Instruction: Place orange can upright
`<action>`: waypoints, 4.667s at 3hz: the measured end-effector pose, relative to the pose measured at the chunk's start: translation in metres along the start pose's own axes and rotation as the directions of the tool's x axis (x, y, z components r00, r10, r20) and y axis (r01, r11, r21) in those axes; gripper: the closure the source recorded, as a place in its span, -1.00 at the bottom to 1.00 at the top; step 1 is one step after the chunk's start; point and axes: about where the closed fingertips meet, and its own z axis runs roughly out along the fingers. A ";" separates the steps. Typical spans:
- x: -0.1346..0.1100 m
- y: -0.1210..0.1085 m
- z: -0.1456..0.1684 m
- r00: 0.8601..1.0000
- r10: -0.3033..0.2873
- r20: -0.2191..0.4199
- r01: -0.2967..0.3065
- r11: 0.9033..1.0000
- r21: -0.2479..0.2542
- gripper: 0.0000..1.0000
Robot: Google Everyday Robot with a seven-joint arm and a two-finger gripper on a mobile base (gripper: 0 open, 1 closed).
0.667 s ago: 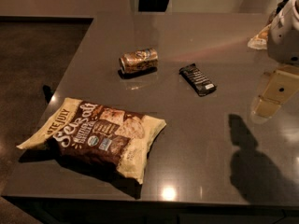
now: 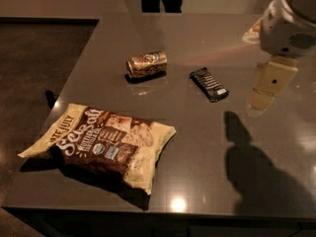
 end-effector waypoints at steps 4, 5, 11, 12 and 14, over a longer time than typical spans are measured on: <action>-0.159 -0.108 0.119 0.972 -0.232 0.032 0.234 0.968 -0.093 -1.00; -0.199 -0.112 0.159 0.955 -0.298 0.011 0.297 0.947 -0.123 -1.00; -0.226 -0.103 0.154 0.942 -0.321 0.100 0.335 0.926 -0.173 0.89; -0.249 -0.093 0.127 0.934 -0.148 0.326 0.229 0.947 -0.226 1.00; -0.258 -0.097 0.108 0.829 0.137 0.542 0.006 0.967 -0.254 1.00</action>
Offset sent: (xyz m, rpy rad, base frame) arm 0.1444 0.1145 -0.0342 -0.0078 0.0720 0.2240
